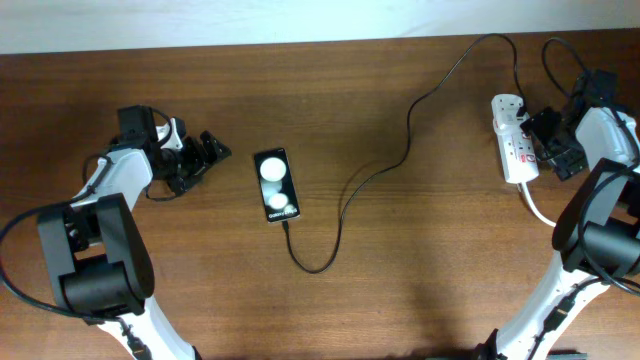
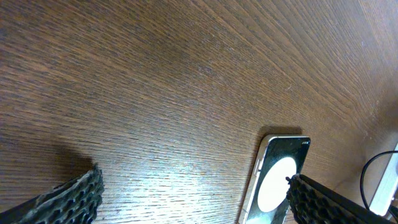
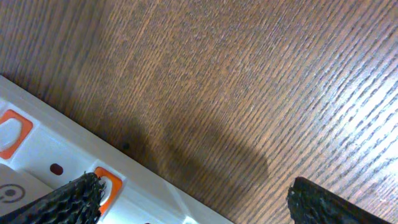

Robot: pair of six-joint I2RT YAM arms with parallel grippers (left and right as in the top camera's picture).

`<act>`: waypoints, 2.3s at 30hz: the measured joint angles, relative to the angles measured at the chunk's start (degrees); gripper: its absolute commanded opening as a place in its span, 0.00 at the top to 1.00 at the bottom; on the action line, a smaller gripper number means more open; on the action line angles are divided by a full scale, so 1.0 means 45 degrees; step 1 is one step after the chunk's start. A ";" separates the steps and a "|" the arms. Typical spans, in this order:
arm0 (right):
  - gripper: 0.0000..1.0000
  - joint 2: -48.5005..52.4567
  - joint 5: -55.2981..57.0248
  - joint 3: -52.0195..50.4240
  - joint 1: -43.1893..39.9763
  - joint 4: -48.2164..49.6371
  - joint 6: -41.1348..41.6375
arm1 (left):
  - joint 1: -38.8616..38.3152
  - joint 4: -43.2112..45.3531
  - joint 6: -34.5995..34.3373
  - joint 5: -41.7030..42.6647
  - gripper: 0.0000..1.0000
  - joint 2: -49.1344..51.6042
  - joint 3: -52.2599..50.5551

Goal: Plug charger to phone and switch on socket

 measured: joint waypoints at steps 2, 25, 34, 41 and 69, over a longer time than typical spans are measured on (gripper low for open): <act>0.01 -0.0010 0.0000 0.0010 -0.0010 -0.0083 -0.0019 | 0.0000 0.0000 0.0000 0.0000 0.01 0.0000 0.0000; 0.02 -0.0063 -0.1447 0.0389 0.0228 -0.2798 -0.2526 | 0.0000 0.0000 0.0000 0.0000 0.01 0.0000 0.0000; 0.01 0.0058 -0.1399 0.0758 -0.0811 -0.3609 -0.4639 | 0.0000 0.0000 0.0000 0.0000 0.01 0.0000 0.0000; 0.01 0.0068 -0.1394 0.0772 -0.0811 -0.3604 -0.4741 | 0.0000 0.0000 0.0000 0.0000 0.01 0.0000 0.0000; 0.01 0.0078 -0.1394 0.0782 -0.0811 -0.3609 -0.4779 | 0.0000 0.0000 0.0000 -0.0005 0.01 0.0000 0.0000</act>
